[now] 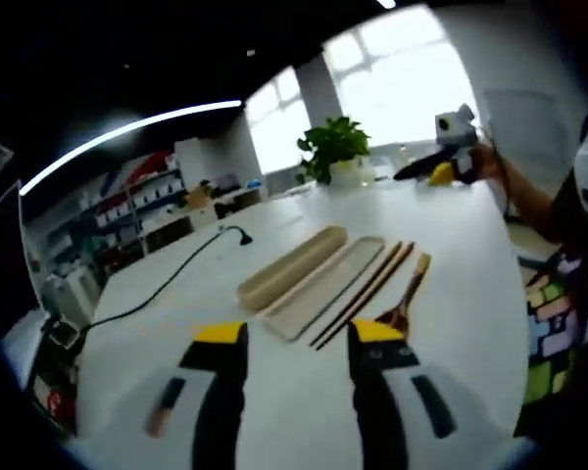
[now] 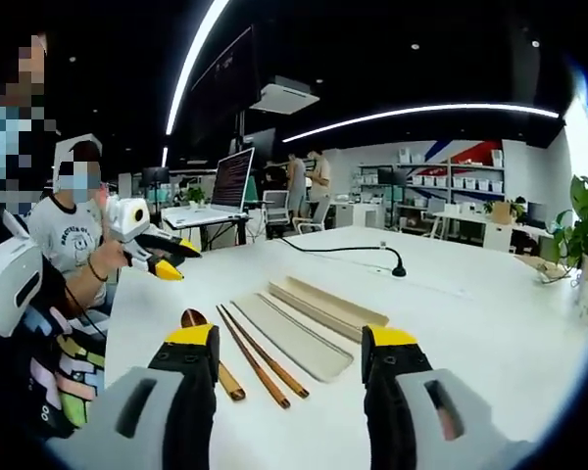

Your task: Arrange the utensils inside the cutlery case until each visible utensil rests in its matching compartment.

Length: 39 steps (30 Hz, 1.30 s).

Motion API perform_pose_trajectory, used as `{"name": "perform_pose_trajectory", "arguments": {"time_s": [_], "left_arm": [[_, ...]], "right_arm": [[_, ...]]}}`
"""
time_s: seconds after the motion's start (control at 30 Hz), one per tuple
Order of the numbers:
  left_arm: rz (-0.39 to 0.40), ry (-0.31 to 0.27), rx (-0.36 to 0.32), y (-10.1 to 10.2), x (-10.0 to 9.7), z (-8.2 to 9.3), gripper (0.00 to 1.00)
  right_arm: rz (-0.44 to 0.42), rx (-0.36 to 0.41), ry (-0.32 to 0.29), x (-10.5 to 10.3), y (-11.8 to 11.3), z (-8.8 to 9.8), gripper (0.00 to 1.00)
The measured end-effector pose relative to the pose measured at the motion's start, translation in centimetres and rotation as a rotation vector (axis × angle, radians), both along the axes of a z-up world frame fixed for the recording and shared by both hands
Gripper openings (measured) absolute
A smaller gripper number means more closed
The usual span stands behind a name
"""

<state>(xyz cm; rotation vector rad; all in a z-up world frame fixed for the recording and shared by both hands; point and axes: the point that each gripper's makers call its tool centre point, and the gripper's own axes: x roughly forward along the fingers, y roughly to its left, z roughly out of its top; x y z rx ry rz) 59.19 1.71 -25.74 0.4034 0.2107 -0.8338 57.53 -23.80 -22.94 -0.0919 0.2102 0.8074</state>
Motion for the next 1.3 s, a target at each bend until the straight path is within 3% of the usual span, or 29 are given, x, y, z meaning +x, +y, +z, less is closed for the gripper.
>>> {"name": "perform_pose_trajectory", "arguments": {"time_s": [0.23,0.33,0.83,1.0,1.1,1.3], "left_arm": [[-0.056,0.007,0.113,-1.2,0.7,-1.2,0.42],[-0.074,0.035,0.139,-1.6,1.0,-1.7,0.41],[-0.135,0.057,0.281,-2.4,1.4,-3.7,0.41],[-0.137,0.058,0.301,-2.5,1.8,-4.3,0.4],[-0.124,0.072,0.285,-2.5,2.0,-4.2,0.31],[-0.135,0.122,0.263,-2.7,1.8,-4.8,0.26]], "right_arm": [[0.024,-0.03,0.048,0.5,0.4,-1.5,0.6],[0.036,-0.034,0.053,0.6,0.8,-1.9,0.59],[0.059,-0.054,0.125,0.9,0.6,-4.0,0.56],[0.041,-0.092,0.149,1.2,0.2,-5.3,0.54],[0.051,-0.12,0.161,1.2,0.1,-5.9,0.54],[0.048,-0.103,0.168,1.5,0.2,-6.1,0.5]]}}
